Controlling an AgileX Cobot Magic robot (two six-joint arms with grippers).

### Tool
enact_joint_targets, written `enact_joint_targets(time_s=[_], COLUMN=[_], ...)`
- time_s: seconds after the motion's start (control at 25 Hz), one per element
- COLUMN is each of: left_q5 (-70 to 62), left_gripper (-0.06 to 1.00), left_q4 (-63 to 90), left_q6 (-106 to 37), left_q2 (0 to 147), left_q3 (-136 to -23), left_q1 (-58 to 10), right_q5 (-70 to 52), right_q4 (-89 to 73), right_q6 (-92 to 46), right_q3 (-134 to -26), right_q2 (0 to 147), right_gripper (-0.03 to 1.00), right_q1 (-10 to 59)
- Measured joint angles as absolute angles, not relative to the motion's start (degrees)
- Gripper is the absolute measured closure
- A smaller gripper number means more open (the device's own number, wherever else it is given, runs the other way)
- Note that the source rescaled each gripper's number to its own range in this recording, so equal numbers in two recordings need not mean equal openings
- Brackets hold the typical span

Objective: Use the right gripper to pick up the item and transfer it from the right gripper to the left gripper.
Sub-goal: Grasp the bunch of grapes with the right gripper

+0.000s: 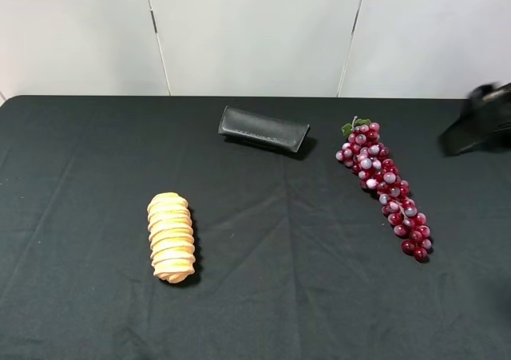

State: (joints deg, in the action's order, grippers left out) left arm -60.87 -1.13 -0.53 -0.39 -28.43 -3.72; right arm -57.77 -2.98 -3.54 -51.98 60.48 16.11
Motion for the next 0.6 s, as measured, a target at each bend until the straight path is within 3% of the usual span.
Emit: enact_joint_targets(time_s=[0.6], left_q5=[-60.9], left_gripper=[-0.04], left_q4=[-1.1], left_q6=[-0.5], left_q2=[-0.4], left_q3=[-28.4], left_q1=[-3.7], right_q5=[-47.4], right_q4=[0.3], right_q6=[-2.4], right_q3=[-52.0], right_q2=[84.9], right_gripper=[-0.03], right_q1=[16.4])
